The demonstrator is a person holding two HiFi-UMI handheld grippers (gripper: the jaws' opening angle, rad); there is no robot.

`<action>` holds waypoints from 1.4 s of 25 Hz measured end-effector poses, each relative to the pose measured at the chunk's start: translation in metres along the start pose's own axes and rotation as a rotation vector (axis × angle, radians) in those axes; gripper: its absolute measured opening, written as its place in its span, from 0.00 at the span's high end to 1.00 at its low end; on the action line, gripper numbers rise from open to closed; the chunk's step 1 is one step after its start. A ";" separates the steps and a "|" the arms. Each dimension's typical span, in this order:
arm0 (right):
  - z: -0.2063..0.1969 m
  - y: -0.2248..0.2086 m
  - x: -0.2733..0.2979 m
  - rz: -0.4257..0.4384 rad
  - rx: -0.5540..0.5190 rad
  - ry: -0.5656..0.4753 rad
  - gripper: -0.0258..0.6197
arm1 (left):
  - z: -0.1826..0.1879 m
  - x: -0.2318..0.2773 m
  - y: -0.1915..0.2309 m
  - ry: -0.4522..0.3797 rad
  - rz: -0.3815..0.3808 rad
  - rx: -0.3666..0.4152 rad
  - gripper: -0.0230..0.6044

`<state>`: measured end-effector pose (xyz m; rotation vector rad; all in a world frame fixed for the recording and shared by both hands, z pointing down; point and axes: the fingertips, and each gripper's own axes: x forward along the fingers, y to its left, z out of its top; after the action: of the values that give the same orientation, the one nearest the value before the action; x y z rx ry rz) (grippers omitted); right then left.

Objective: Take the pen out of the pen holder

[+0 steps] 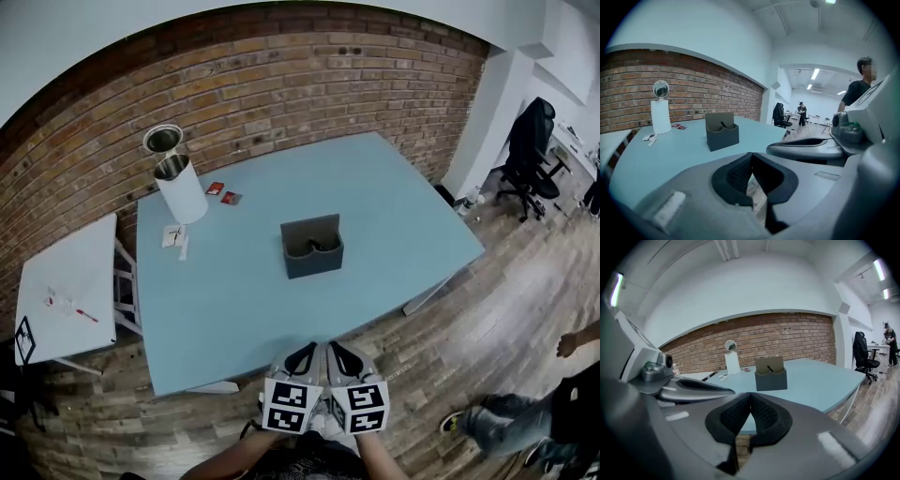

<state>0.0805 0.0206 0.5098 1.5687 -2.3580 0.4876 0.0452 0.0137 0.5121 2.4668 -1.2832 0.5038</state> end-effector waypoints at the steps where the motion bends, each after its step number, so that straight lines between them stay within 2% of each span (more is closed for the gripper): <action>1: 0.002 -0.002 0.003 0.008 -0.001 0.001 0.95 | 0.002 0.003 0.001 0.001 0.007 -0.001 0.97; 14: 0.015 -0.014 0.027 0.069 -0.026 0.009 0.95 | 0.018 0.023 0.015 -0.004 0.071 -0.020 0.97; 35: 0.058 -0.038 0.105 0.042 -0.140 0.008 0.93 | 0.048 0.073 0.071 -0.019 0.070 -0.037 0.97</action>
<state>0.0736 -0.1044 0.5040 1.4561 -2.3673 0.3282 0.0327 -0.0979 0.5101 2.4094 -1.3782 0.4705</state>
